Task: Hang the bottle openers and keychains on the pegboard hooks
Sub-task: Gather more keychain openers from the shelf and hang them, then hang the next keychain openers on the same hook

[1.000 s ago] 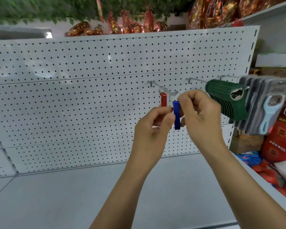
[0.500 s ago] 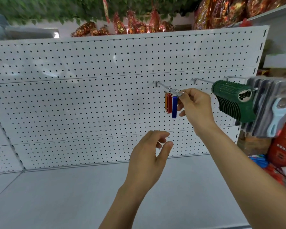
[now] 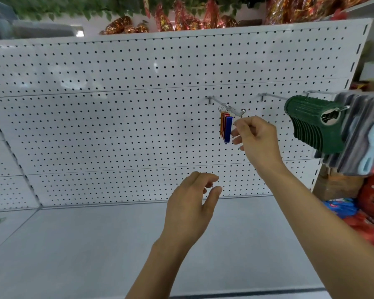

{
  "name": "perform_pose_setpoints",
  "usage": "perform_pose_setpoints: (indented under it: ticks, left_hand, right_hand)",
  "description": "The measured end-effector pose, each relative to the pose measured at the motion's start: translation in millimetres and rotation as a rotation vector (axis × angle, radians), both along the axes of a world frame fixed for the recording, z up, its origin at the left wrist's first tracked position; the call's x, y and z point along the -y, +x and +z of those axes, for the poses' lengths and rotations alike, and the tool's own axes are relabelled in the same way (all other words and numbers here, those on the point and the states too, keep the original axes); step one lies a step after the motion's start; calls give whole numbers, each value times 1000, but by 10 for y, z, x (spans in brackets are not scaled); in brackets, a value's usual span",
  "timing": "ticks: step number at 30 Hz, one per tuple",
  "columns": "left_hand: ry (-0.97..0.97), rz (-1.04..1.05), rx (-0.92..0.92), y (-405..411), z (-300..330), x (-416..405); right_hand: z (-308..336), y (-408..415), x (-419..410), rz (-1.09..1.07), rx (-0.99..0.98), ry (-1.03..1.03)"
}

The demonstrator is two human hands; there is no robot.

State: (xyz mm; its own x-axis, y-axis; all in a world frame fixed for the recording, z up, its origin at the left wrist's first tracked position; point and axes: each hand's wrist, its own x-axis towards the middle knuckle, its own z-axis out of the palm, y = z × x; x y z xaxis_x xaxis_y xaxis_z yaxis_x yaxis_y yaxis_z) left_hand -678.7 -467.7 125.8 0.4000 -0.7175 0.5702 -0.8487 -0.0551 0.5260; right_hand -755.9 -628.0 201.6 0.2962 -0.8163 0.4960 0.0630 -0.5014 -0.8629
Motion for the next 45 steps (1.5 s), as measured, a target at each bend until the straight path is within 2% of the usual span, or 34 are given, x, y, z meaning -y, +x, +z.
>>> perform_pose_setpoints:
  ticks: [5, 11, 19, 26, 38, 45]
  left_hand:
    - [7, 34, -1, -46, -204, -124]
    - [43, 110, -39, -17, -633, -472]
    - [203, 226, -139, 327, -1202, -1190]
    - [289, 356, -269, 1119, -1551, -2041]
    - [377, 416, -319, 3357, -1674, -4004]
    - [372, 458, -412, 4332, -1702, -4542]
  right_hand:
    - [-530, -281, -344, -31, -157, -113]
    - [-1260, -428, -918, 30, -378, -215]
    - [-1961, -15, -1596, 250, -627, -211]
    - [-2275, 883, -2338, 395, -748, -143]
    - [-2474, 3115, -4077, 474, -752, -41]
    - [-2461, 4090, -4536, 517, -780, -5]
